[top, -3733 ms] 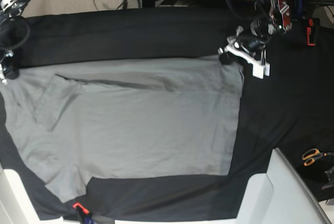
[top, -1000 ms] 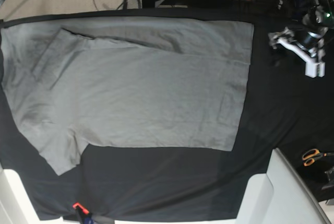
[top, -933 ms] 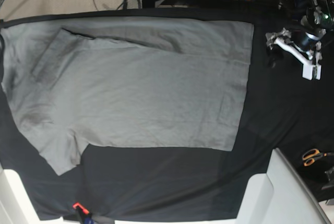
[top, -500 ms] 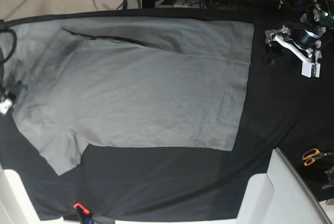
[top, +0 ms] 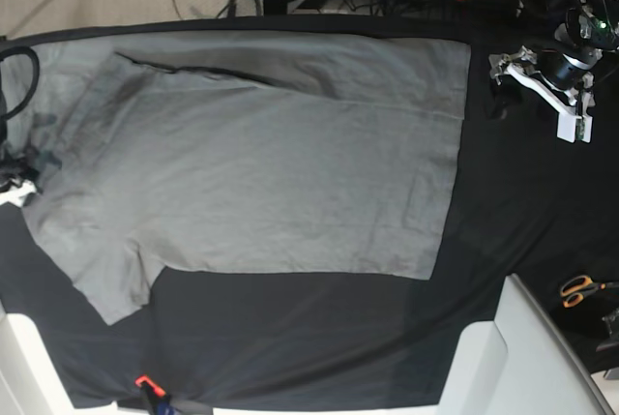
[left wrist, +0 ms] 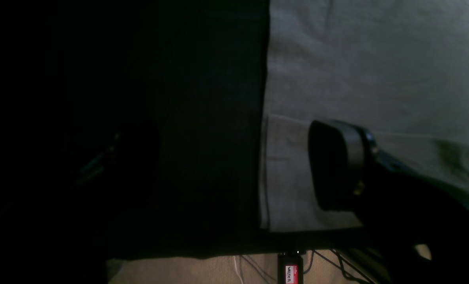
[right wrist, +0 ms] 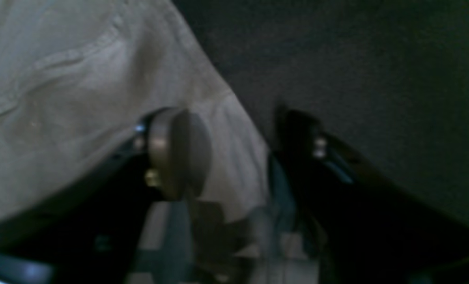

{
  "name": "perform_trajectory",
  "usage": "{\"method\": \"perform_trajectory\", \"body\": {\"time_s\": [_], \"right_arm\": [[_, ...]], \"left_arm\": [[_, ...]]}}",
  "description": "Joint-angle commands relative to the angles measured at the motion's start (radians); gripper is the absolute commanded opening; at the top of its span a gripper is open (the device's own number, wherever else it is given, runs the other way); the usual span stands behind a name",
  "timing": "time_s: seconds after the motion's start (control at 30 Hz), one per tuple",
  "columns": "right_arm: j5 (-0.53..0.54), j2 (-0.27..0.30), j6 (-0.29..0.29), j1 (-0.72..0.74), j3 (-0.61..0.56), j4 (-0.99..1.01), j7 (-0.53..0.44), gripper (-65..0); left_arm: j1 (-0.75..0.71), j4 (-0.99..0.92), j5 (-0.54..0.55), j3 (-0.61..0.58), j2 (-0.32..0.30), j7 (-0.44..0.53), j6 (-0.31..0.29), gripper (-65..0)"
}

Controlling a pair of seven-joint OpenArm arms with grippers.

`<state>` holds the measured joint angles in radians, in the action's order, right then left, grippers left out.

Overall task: Fold the T-shirt properly
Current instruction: 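Grasp the shirt's side edge by the sleeve with the right gripper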

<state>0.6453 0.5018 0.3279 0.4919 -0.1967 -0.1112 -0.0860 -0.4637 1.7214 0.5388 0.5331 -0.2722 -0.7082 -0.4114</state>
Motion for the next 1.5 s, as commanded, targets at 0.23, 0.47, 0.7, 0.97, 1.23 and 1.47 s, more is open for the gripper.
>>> {"method": "perform_trajectory", "body": {"time_s": [0.23, 0.47, 0.7, 0.97, 1.23, 1.47], "right_arm": [[0.001, 0.018, 0.01, 0.018, -0.002, -0.009, 0.009, -64.5], [0.006, 0.033, 0.01, -0.022, 0.007, -0.129, 0.059, -65.0], [0.008, 0.05, 0.012, -0.135, 0.162, -0.302, 0.119, -65.0], [0.003, 0.05, 0.01, -0.276, 0.337, -0.591, 0.306, -65.0], [0.003, 0.022, 0.01, -0.398, 0.52, -0.842, 0.516, -65.0], [0.003, -0.036, 0.01, -0.494, 0.636, -1.039, 0.668, -65.0]], "left_arm": [[0.004, 0.015, 0.011, 0.002, -0.014, 0.015, -0.001, -7.9], [0.007, 0.019, 0.011, -0.003, -0.014, 0.015, -0.001, -7.9], [0.009, 0.016, 0.011, -0.003, -0.014, 0.015, -0.001, -7.9], [0.009, 0.015, 0.01, -0.005, -0.014, 0.015, -0.001, -7.9], [0.01, 0.013, 0.01, -0.005, -0.014, 0.015, -0.001, -7.9], [0.03, -0.007, 0.01, -0.006, -0.014, 0.015, -0.001, -7.9]]}}
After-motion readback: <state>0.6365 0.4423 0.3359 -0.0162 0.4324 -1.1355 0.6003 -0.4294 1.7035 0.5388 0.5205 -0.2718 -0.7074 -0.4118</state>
